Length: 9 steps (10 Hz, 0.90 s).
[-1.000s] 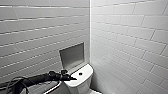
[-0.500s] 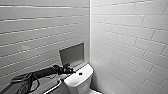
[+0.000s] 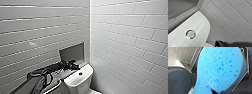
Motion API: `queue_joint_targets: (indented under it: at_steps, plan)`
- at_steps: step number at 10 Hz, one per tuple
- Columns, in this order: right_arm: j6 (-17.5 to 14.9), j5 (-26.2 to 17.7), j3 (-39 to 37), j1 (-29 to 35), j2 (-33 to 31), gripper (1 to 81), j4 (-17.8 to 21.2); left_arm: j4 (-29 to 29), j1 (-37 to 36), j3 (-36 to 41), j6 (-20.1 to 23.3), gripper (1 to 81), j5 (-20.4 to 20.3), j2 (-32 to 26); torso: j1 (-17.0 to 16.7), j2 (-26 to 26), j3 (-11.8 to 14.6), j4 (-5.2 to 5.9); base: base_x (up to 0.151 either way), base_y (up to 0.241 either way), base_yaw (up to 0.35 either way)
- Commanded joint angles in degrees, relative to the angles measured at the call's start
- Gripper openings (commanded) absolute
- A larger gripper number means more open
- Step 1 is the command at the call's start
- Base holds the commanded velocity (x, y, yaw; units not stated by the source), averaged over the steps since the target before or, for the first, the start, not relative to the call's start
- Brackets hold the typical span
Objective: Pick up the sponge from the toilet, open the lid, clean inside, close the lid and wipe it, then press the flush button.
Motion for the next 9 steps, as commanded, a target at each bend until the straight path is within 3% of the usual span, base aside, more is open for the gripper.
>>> queue_joint_targets:
  at_steps: [1, 5, 9]
  plan:
    - [0.06, -2.96, 1.08, 0.64, -1.55, 1.0, 0.22, 12.68, -13.23, -7.46, -8.67, 1.0, 4.30, 6.93, 0.00, 0.00, 0.00, 0.00, 0.000, 0.000, 0.000]
    - [0.06, -2.96, 1.43, 0.73, -1.64, 1.0, 0.22, 17.17, -15.61, -12.82, -9.91, 1.0, 3.86, 10.89, 0.05, 0.02, -4.81, 0.00, 0.000, 0.000, 0.000]
    - [-0.02, -2.96, 1.70, 0.73, -1.72, 1.0, 0.14, 22.17, -16.49, -17.04, -10.43, 1.0, 1.75, 13.27, 0.09, 0.09, -5.11, 0.00, 0.000, 0.000, 0.000]
